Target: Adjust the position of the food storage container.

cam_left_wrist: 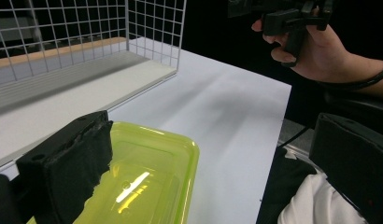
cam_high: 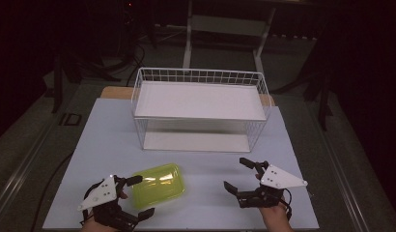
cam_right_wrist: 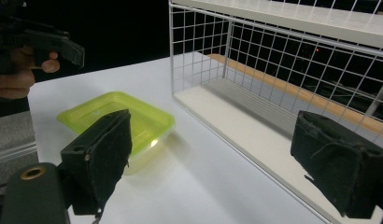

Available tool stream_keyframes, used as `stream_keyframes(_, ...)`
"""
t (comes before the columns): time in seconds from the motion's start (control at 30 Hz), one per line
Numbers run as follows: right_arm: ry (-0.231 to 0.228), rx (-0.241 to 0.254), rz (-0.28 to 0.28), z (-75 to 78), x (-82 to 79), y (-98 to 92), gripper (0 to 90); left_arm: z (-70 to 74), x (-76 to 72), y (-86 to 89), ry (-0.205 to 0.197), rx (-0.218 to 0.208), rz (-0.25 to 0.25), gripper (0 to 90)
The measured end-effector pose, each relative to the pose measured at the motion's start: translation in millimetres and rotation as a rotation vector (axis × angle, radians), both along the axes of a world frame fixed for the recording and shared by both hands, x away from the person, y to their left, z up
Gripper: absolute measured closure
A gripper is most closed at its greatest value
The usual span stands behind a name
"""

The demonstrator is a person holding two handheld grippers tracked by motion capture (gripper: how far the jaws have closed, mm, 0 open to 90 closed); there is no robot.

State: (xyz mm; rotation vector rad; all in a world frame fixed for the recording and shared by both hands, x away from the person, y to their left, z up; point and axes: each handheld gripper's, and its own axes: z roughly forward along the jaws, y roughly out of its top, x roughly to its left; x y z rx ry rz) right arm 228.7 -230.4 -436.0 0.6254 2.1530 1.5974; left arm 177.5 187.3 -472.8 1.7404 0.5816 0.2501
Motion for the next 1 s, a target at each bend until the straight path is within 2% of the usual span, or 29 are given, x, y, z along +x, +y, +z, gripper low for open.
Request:
stream_keyframes(0.1, 0.003, -0.002, 0.008, 0.2, 0.3, 0.2, 12.6, -0.7, -0.2, -0.4, 0.003, 0.000, -0.007, 0.0)
stream_keyframes(0.37, 0.004, -0.002, 0.017, 1.0, 0.1, 0.5, 12.6, 2.0, -4.2, -6.8, -0.001, 0.038, -0.029, 1.0)
stream_keyframes(0.5, 0.017, -0.007, 0.018, -0.6, 2.1, 1.9, 12.6, 1.4, -3.8, -5.6, 0.032, 0.069, -0.044, 4.9)
stream_keyframes(0.63, 0.017, -0.011, 0.019, -1.3, 2.1, 4.0, 12.6, 0.2, -5.0, -4.8, 0.054, 0.123, -0.010, 6.3)
stream_keyframes(0.67, 0.017, -0.011, 0.019, -1.3, 2.1, 4.0, 12.6, 0.2, -5.0, -4.8, 0.054, 0.123, -0.010, 10.0)
stream_keyframes(0.73, 0.024, -0.014, 0.025, -2.0, 2.1, 4.8, 12.6, -2.8, -6.6, -3.3, 0.086, 0.155, -0.005, 15.8)
stream_keyframes(0.8, 0.027, -0.017, 0.025, -2.7, 2.6, 4.9, 12.6, -5.6, -8.1, -2.7, 0.098, 0.179, -0.017, 26.6)
stream_keyframes(0.87, 0.033, -0.010, 0.029, -3.1, 3.5, 4.4, 12.7, -8.5, -8.7, -2.3, 0.110, 0.199, -0.031, 40.4)
stream_keyframes(0.93, 0.039, -0.005, 0.029, -3.0, 4.2, 4.1, 12.7, -11.7, -7.0, -1.8, 0.143, 0.220, -0.055, 56.3)
stream_keyframes(1.0, 0.041, -0.003, 0.029, -2.7, 4.2, 4.1, 12.7, -15.0, -5.7, -2.3, 0.153, 0.247, -0.064, 66.3)
